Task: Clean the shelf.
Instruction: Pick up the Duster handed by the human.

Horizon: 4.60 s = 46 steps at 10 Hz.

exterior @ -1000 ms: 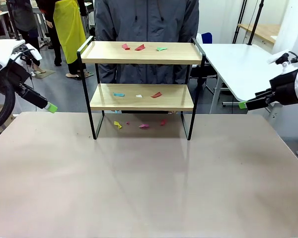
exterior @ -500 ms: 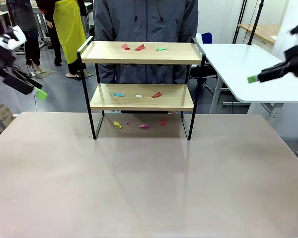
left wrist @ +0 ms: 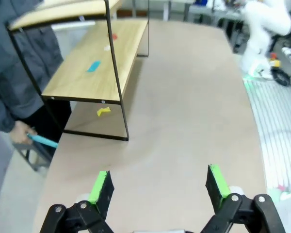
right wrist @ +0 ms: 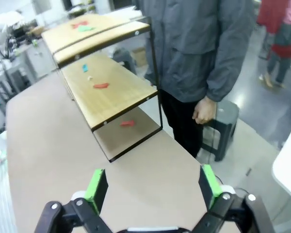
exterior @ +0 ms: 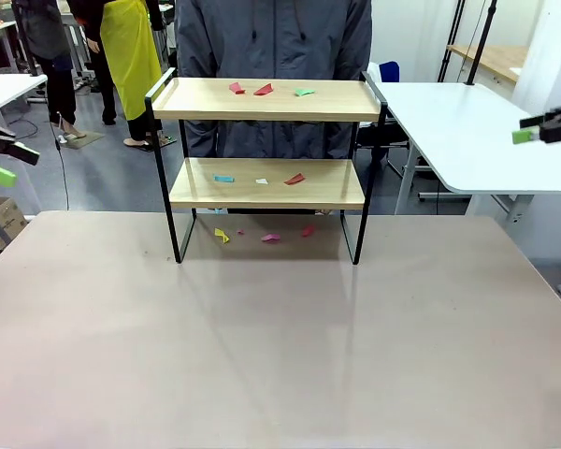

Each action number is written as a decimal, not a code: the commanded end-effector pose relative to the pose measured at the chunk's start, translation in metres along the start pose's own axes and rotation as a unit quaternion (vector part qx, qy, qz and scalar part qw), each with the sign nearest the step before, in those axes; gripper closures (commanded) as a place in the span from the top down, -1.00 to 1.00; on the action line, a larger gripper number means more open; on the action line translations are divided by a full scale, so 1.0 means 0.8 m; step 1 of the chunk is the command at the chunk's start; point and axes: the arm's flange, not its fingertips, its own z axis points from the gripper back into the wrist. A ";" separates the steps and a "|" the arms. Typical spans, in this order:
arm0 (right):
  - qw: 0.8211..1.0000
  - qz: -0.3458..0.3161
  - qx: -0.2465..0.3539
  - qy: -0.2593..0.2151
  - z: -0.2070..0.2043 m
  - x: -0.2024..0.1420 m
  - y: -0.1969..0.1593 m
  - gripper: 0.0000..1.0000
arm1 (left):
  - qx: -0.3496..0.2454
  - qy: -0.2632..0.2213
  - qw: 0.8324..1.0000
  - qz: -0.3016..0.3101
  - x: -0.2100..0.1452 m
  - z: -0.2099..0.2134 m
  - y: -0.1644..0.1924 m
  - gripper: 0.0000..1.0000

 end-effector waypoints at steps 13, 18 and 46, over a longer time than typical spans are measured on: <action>0.983 0.037 0.075 -0.166 -0.018 -0.143 -0.102 1.00 | 0.010 -0.194 0.977 -0.086 -0.131 0.015 0.065 1.00; 0.982 0.033 0.066 -0.173 -0.033 -0.145 -0.127 1.00 | -0.014 -0.233 0.966 -0.113 -0.161 0.025 0.084 1.00; 0.983 0.034 0.062 -0.170 -0.033 -0.153 -0.125 1.00 | -0.001 -0.238 0.966 -0.099 -0.176 0.038 0.083 1.00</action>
